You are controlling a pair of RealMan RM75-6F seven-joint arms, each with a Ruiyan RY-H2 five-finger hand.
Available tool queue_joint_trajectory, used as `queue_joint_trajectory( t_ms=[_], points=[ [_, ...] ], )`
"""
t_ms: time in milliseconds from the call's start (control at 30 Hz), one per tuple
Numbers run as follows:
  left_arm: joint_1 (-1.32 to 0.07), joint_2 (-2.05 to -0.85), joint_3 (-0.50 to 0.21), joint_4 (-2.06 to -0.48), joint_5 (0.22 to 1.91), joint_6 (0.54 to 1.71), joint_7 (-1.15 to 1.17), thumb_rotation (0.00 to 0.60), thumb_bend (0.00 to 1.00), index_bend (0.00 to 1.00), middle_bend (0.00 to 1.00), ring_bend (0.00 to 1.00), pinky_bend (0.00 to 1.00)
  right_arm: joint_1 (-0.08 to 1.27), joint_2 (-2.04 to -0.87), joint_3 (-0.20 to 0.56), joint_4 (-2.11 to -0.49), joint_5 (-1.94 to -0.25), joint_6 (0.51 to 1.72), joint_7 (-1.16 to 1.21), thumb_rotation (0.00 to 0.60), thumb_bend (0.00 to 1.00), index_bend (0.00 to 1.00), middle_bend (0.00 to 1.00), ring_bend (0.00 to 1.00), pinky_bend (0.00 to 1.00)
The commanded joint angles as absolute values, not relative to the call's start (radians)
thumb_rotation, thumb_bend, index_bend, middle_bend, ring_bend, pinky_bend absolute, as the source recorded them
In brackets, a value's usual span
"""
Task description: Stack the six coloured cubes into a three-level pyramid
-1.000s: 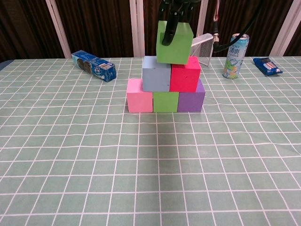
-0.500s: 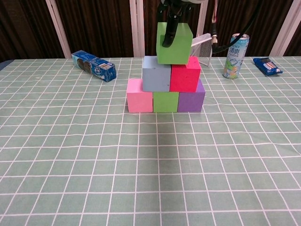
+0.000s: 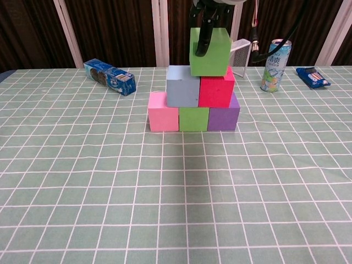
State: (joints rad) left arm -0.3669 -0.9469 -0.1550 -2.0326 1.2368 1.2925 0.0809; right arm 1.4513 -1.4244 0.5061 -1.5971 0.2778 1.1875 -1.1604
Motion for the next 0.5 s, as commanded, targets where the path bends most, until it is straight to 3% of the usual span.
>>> queue_joint_trajectory(
  t_ms=[33, 500],
  points=[
    [-0.367, -0.947, -0.156, -2.033, 1.237, 1.291, 0.081, 0.6, 0.1, 0.0, 0.04, 0.01, 0.05, 1.454, -1.427, 0.509, -1.595, 0.292, 1.197, -1.167, 0.6, 0.36, 0.14, 0.48, 0.35, 0.15],
    [-0.364, -0.946, -0.159, -2.032, 1.237, 1.288, 0.079, 0.6, 0.1, 0.0, 0.04, 0.01, 0.05, 1.463, -1.433, 0.53, -1.59, 0.328, 1.226, -1.193, 0.6, 0.36, 0.14, 0.48, 0.35, 0.19]
  ],
)
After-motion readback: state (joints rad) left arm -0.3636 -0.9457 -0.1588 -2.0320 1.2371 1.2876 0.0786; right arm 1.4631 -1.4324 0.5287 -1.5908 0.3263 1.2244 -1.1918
